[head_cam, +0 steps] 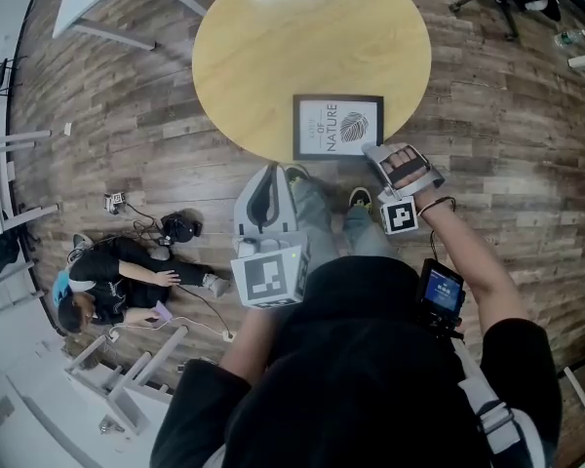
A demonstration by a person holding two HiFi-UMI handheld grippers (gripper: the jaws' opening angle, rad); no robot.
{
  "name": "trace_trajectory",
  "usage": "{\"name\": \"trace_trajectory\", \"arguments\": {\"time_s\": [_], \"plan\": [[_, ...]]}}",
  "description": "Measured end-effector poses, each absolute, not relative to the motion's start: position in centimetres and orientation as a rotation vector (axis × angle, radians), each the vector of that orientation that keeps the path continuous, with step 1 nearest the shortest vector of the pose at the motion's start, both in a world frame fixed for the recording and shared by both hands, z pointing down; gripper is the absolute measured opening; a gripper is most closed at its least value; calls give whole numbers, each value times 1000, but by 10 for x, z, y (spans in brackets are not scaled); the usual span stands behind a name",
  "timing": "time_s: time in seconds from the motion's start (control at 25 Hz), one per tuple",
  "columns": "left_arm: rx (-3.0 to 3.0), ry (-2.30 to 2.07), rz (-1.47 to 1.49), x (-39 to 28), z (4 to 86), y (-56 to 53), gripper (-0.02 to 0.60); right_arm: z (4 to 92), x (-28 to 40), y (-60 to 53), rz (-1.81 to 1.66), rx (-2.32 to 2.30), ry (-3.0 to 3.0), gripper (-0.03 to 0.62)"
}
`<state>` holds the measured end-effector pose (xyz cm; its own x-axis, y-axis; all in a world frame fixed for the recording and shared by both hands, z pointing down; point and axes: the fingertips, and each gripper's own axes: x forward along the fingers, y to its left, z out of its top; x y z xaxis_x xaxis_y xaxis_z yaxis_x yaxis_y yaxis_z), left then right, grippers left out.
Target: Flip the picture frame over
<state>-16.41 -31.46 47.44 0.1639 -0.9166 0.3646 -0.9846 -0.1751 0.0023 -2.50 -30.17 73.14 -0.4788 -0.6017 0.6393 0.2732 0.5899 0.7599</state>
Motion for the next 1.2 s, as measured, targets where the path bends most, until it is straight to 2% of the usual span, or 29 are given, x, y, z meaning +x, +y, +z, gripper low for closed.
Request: {"name": "trace_trajectory", "arguments": {"time_s": [0.16,0.24,0.72,1.2], "plan": [[2209,-1830,394,-158,472,-316,21,730,-23,-306,-1187,329,-1756,215],[2217,-1826,394,-158,471,-313,21,723,-25,-305,-1205,354,-1773,138],[2229,-1834,392,-153,469,-303,22,693,-26,-306,-1101,422,-1879,94],[2265,-1848,391,-159,464,-300,21,644,-53,-312,-757,456,-2066,81]]}}
